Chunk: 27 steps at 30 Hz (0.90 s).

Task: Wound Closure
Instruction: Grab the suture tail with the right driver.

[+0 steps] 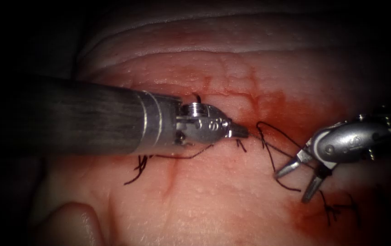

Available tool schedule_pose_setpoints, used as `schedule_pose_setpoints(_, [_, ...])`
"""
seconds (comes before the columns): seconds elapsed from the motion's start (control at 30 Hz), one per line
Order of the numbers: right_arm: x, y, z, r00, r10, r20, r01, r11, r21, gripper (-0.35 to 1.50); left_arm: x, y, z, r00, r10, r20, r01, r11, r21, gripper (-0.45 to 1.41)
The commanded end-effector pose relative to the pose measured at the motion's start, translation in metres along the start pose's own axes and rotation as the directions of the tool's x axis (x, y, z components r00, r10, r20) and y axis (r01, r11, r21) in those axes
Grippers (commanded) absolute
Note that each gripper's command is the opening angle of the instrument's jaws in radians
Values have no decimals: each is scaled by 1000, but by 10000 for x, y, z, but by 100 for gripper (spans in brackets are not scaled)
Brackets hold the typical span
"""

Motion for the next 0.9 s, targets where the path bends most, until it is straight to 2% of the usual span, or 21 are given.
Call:
schedule_pose_setpoints(0.03, [-3,8,8,1000,0,-2,0,1000,-1,81,1,-1,7,1000,1,-1,-1,1000,0,-45])
schedule_pose_setpoints(0.1, [-2,10,8,1000,2,-2,-2,1000,-2,49,0,0,7,1000,2,-1,-2,1000,0,-45])
schedule_pose_setpoints(0.17, [-2,12,9,1000,3,-3,-3,1000,-4,9,-1,1,7,1000,3,1,-3,1000,-3,-45])
schedule_pose_setpoints(0.2, [-1,12,9,1000,3,-3,-3,1000,-4,-18,-1,2,6,1000,4,1,-4,1000,-3,-45])
schedule_pose_setpoints(0.23, [-1,13,9,1000,4,-4,-4,1000,-3,-35,-2,3,6,1000,5,1,-5,1000,-3,-45])
schedule_pose_setpoints(0.7, [3,20,1,999,18,-36,-16,999,48,-35,-4,8,1,1000,5,-1,-5,1000,-8,-45])
schedule_pose_setpoints(0.77, [3,20,1,1000,-8,-22,8,1000,23,-35,-4,8,1,1000,5,-1,-5,1000,-8,-45])
schedule_pose_setpoints(0.8, [2,19,2,1000,-26,-16,26,1000,11,9,-4,7,1,1000,5,-1,-5,1000,-8,-45])
schedule_pose_setpoints(0.83, [2,19,3,1000,-26,-13,26,1000,8,39,-4,7,1,1000,5,-1,-5,1000,-8,-45])
schedule_pose_setpoints(0.9, [2,17,6,1000,-29,-11,29,1000,8,81,-4,7,1,1000,5,-1,-5,1000,-8,-45])
